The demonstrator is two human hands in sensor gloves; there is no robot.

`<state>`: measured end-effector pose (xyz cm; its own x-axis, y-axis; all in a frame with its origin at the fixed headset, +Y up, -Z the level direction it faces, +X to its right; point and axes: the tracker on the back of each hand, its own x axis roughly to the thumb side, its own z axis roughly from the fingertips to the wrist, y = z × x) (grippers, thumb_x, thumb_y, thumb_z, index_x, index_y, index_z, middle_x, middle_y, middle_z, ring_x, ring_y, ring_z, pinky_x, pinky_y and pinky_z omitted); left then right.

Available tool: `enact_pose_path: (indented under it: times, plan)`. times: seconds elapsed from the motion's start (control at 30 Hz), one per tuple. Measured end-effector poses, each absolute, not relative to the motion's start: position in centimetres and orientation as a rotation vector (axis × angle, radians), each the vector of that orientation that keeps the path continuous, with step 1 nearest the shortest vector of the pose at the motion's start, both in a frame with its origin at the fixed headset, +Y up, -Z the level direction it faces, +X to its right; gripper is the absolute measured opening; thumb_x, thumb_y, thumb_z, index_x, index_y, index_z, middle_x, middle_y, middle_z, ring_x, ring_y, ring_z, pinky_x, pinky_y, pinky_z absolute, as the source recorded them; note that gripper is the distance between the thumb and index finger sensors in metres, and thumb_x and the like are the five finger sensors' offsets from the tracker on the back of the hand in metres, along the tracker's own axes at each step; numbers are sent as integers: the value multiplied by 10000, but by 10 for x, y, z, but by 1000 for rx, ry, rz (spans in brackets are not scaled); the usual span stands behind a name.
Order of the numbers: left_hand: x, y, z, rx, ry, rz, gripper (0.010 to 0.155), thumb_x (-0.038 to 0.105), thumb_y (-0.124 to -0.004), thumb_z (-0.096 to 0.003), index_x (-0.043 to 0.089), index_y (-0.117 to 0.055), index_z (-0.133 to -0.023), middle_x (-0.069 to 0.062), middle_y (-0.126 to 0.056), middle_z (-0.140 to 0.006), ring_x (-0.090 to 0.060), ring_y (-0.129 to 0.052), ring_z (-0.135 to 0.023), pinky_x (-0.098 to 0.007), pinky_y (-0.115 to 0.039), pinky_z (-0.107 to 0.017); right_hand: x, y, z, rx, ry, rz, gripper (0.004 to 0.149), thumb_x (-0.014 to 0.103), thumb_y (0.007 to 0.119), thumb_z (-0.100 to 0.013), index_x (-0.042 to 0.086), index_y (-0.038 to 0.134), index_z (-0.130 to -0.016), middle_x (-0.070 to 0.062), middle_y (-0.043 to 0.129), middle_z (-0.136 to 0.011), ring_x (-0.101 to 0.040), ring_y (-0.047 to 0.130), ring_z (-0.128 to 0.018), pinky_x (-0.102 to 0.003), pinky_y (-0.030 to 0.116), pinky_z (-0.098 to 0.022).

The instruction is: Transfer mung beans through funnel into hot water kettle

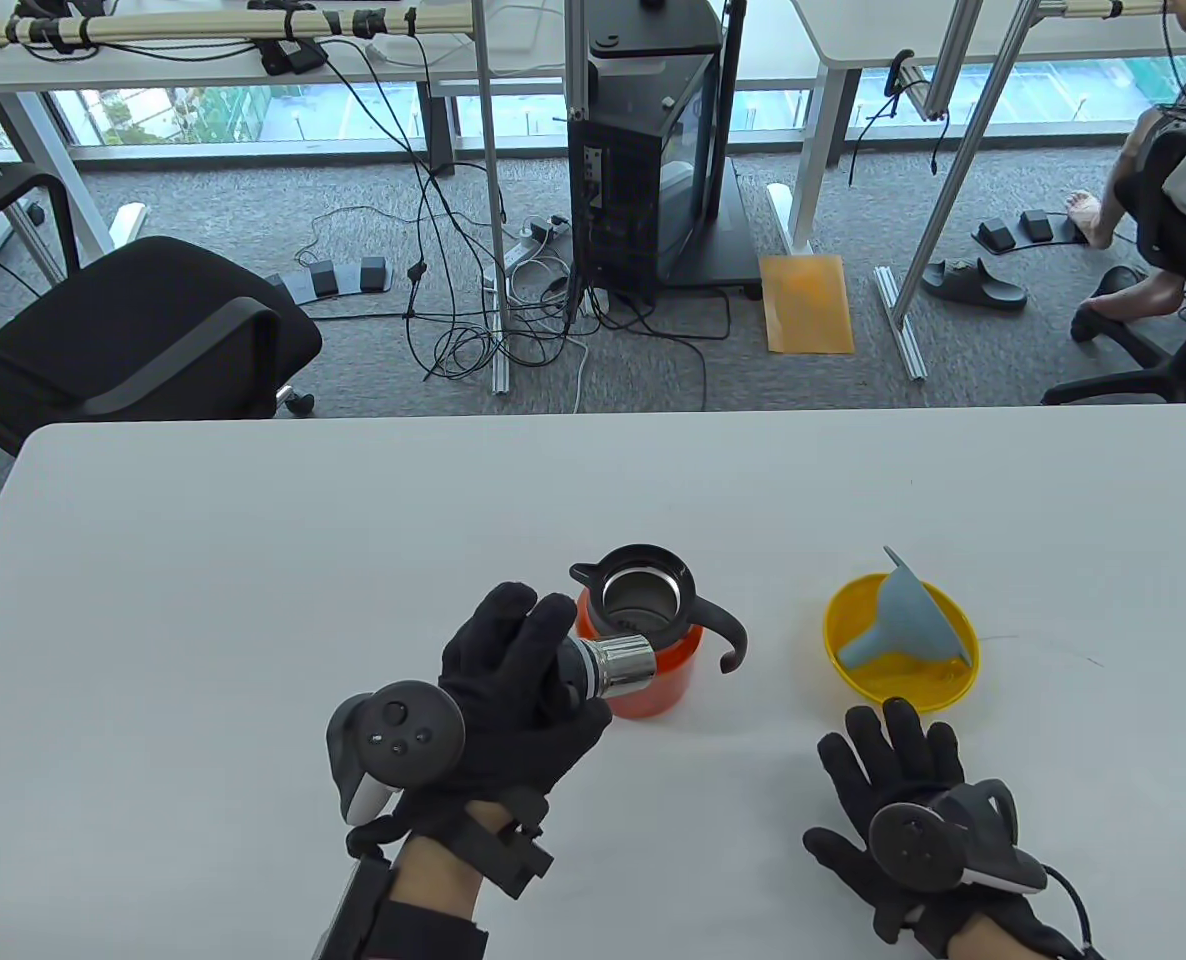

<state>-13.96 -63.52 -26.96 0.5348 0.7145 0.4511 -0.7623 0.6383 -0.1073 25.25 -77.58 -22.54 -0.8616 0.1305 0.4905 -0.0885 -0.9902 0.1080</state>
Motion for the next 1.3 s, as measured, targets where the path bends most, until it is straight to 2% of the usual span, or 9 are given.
enact_pose_path:
  times: [0.07,0.27,0.47,0.77,1.17,1.3]
  plan:
    - [-135,-623,-277,110,-505,849,860,728,-811,-417,507,-320,-1087,-68,-158,-1151,-464,-290,-984,-568,-554,-637,252,-775,-226,786,68,2907,912,598,640,-520,-52,399,-1112,-328,131,-1075,-597,-44,-892,-795,83,-529]
    - [-111,-593,-304,60,-489,703,878,733,-802,-410,497,-300,-1090,-73,-153,-1153,-462,-283,-991,-570,-545,-641,248,-776,-224,824,65,2911,898,597,634,-522,-30,398,-1120,-328,125,-1075,-596,-52,-891,-793,82,-531]
    - [-85,-584,-338,-35,-454,570,880,723,-818,-407,498,-311,-1090,-69,-162,-1158,-457,-282,-1001,-569,-531,-653,248,-776,-224,819,65,2908,889,595,635,-522,-26,416,-1119,-329,125,-1074,-597,-52,-889,-793,83,-530]
    - [-61,-603,-373,-179,-377,453,889,733,-835,-364,493,-377,-1086,-122,-243,-1164,-456,-348,-1004,-559,-565,-642,252,-776,-223,805,76,2879,870,588,639,-524,-12,434,-1120,-338,116,-1068,-600,-54,-883,-793,88,-530]
    - [-26,-637,-387,-272,-347,296,854,664,-890,-373,448,-449,-1072,-111,-284,-1158,-448,-355,-1000,-564,-498,-681,257,-775,-225,775,95,2846,855,577,644,-531,-4,434,-1123,-341,112,-1067,-601,-54,-882,-793,91,-530]
    - [-21,-639,-389,-280,-294,271,838,669,-876,-381,439,-460,-1071,-108,-292,-1156,-444,-360,-995,-554,-503,-673,258,-776,-225,764,113,2845,851,574,641,-535,-3,429,-1124,-342,106,-1066,-603,-57,-880,-793,92,-530]
